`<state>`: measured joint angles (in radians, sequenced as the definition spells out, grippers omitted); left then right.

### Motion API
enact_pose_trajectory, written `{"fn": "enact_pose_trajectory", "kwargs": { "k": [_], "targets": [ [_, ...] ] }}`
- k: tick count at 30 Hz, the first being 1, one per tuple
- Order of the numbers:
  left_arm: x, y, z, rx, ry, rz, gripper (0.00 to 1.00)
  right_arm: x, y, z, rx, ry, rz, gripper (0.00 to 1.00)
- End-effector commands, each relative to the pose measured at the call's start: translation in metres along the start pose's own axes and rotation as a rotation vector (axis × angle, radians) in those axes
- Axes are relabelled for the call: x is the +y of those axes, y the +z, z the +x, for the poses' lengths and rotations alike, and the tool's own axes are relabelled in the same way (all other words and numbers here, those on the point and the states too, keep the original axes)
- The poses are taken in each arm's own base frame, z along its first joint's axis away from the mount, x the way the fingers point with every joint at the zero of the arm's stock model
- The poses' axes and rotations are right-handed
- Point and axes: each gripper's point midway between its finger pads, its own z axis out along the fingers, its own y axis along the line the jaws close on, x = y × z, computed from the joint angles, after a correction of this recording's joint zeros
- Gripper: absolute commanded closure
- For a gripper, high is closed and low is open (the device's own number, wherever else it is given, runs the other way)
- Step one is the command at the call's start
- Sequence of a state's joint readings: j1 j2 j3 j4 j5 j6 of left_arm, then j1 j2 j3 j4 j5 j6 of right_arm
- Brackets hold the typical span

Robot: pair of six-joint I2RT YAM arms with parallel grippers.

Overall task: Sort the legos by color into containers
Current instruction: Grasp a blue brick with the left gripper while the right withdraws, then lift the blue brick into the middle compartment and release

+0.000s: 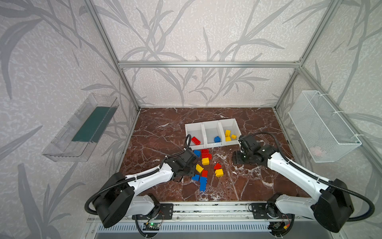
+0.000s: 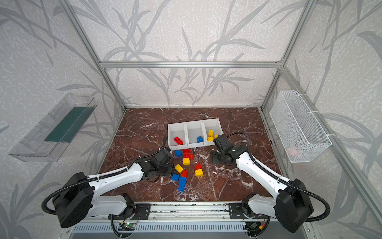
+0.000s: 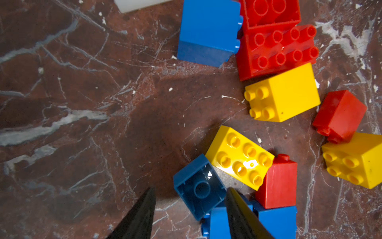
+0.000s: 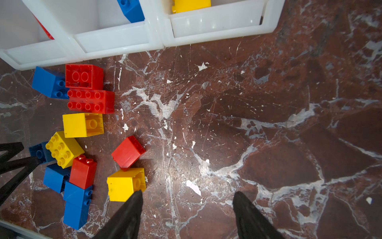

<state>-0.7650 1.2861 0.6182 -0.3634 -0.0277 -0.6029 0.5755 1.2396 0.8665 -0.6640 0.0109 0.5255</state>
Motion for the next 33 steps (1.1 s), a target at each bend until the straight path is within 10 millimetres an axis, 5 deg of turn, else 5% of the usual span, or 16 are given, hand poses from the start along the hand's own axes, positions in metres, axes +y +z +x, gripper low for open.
{"fn": "enact_pose_trajectory", "kwargs": {
  "k": [1,19,33],
  "targets": [
    [-0.006,0.001,-0.003,-0.016,0.001,0.024,0.42,0.000,0.000,0.001,0.004,0.003,0.018,0.30],
    [0.017,0.009,0.014,0.047,0.034,-0.102,0.49,0.002,0.000,0.003,0.006,-0.003,0.026,0.30],
    [0.008,0.008,0.002,0.029,0.076,-0.083,0.73,0.000,-0.004,0.001,-0.010,-0.003,0.037,0.31]
  ]
}}
